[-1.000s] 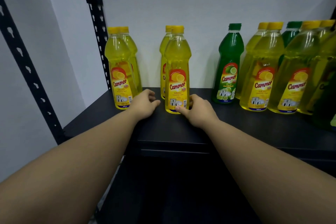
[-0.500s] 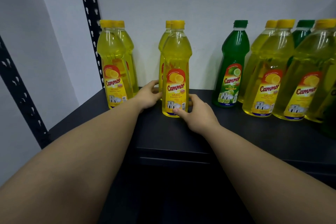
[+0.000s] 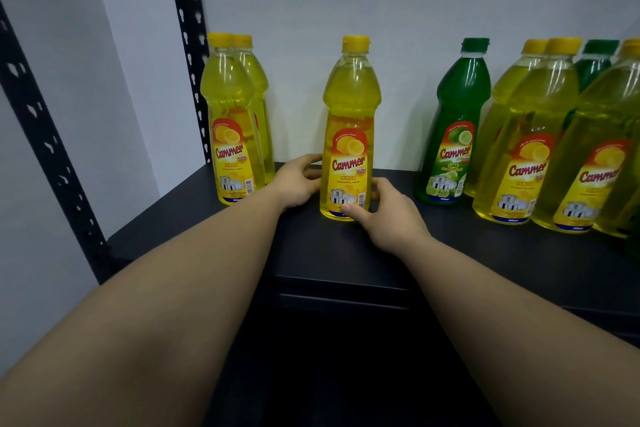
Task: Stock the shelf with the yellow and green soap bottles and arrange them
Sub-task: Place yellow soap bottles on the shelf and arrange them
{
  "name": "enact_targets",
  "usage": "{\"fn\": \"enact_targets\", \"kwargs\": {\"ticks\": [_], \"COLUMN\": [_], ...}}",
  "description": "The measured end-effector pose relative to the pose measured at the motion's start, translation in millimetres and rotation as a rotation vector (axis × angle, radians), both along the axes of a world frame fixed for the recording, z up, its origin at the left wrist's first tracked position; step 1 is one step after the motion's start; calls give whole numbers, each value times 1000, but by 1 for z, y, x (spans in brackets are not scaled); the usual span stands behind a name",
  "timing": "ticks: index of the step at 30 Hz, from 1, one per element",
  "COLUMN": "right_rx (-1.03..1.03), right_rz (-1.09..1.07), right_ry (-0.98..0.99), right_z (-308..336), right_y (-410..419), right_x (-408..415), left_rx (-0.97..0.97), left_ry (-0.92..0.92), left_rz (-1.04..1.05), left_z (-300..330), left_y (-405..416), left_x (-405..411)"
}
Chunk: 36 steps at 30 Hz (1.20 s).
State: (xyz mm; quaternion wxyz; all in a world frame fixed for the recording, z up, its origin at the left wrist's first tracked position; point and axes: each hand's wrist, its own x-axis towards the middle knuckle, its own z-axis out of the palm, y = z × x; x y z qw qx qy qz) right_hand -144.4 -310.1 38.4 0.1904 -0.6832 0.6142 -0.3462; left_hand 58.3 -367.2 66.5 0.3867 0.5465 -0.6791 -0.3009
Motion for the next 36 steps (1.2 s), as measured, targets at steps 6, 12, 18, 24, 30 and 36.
{"fn": "enact_targets", "kwargs": {"ticks": [6,12,18,24,30,36], "right_rx": [-18,-24,-1,2,8,2], "right_rz": [0,-24,-34,18,3,-94], "right_ry": [5,32,38,85,90,-53], "right_z": [8,11,16,15,17,26], "right_y": [7,12,12,12,15,32], "right_x": [0,5,8,9,9,-12], "left_rx": [-44,4,-42,-42,-59,-89], "left_ry": [-45,-54,-74,-35,-113,-438], "left_rz": [120,-84,-85,-62,-52,58], "left_z": [-6,-5,-11,-10,-6,-3], "left_y": [22,49,47,48,57,82], "left_x": [18,20,21,21,18,9]}}
